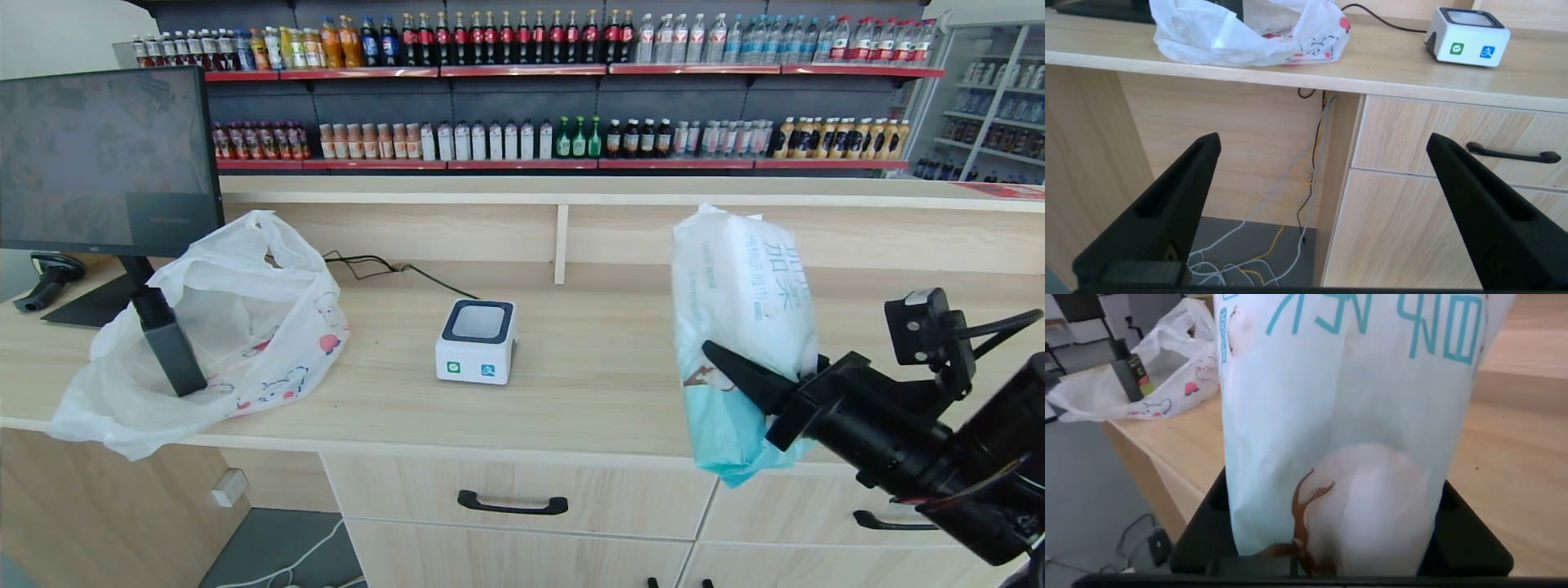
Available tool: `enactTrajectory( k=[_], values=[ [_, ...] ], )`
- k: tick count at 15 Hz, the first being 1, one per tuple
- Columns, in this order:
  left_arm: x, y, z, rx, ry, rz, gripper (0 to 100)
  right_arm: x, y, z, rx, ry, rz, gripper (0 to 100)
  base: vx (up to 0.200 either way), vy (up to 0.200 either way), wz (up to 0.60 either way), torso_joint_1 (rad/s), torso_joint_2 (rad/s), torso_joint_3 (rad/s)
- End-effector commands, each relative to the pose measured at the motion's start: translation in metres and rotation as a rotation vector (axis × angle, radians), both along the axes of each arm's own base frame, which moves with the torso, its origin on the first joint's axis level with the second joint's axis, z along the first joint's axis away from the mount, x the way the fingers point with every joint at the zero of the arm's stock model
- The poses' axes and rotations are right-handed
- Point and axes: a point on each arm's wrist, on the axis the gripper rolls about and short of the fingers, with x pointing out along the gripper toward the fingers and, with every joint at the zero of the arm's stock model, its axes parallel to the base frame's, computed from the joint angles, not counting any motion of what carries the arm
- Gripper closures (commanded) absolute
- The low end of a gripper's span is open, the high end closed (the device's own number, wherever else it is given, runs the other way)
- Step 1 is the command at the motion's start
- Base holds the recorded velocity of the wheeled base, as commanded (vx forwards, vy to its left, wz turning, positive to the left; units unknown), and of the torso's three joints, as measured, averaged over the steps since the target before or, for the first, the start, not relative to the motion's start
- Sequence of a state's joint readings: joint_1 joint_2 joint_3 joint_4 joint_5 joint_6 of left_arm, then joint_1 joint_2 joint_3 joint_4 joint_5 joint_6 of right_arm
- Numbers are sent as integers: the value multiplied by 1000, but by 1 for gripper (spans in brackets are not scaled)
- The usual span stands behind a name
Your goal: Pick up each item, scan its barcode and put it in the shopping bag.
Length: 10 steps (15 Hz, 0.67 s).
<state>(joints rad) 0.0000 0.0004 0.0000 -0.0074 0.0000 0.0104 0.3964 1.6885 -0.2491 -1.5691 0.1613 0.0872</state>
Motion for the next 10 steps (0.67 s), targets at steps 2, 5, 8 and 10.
enactTrajectory(
  k=[2,5,8,10],
  values=[
    [0,0,0,0,-1,0,0,8,4,6,-73,-78,-147,100,0,0,0,0,0,0],
    [0,0,0,3,-1,-2,0,2,-2,13,-100,-111,-286,100,0,0,0,0,0,0],
    [0,0,0,0,2,0,0,-1,-3,17,-97,-128,-306,100,0,0,0,0,0,0],
    [0,0,0,-1,-1,-2,0,-10,-3,8,-103,-87,-285,100,-200,0,0,2,0,5]
  ],
)
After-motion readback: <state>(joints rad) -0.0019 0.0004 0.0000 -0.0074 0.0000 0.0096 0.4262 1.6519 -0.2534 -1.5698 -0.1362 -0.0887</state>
